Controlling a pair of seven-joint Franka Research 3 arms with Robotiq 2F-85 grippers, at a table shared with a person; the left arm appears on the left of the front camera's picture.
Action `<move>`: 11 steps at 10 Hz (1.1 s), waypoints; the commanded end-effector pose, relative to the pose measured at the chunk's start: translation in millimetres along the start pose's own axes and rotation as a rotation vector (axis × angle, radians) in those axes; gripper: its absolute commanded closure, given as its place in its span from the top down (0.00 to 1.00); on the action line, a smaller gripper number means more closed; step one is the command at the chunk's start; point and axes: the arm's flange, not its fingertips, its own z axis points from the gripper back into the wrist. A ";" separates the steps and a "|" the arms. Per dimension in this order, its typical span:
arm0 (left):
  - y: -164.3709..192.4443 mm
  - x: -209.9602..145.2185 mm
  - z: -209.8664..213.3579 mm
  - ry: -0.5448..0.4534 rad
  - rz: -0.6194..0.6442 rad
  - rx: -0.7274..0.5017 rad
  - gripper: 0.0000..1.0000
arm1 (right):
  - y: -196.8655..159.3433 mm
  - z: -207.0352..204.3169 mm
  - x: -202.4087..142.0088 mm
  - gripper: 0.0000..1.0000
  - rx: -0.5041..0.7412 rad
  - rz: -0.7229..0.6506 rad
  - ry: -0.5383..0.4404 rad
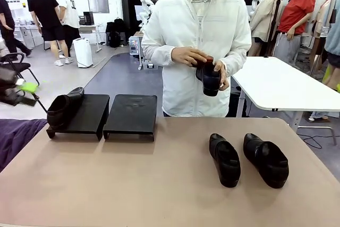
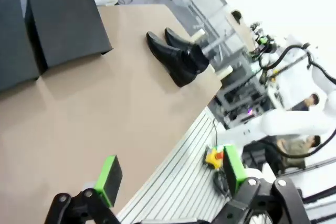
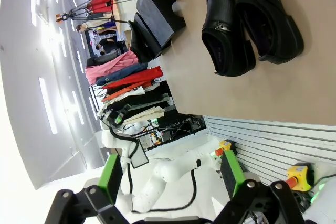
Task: Organize the shoes by placing them on the stand.
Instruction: Place the Shoe from the middle of the table onto the Shoes Stand, then pick up one Shoe and place it in the middle of the table.
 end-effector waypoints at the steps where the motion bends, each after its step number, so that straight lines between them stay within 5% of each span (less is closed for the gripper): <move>1: -8.4 -56.7 -1.0 -0.080 0.020 0.109 1.00 | 3.0 2.6 -3.4 1.00 -0.011 -0.011 0.010; 2: -8.9 -72.5 -8.0 0.007 -0.148 0.170 1.00 | 3.0 2.6 -3.4 1.00 -0.011 -0.011 0.010; 3: 1.5 -36.8 8.0 -0.053 0.027 0.026 1.00 | 3.0 2.6 -3.4 1.00 -0.011 -0.011 0.010; 11: 1.5 -36.8 8.0 -0.053 0.027 0.026 1.00 | 3.0 2.6 -3.4 1.00 -0.011 -0.011 0.010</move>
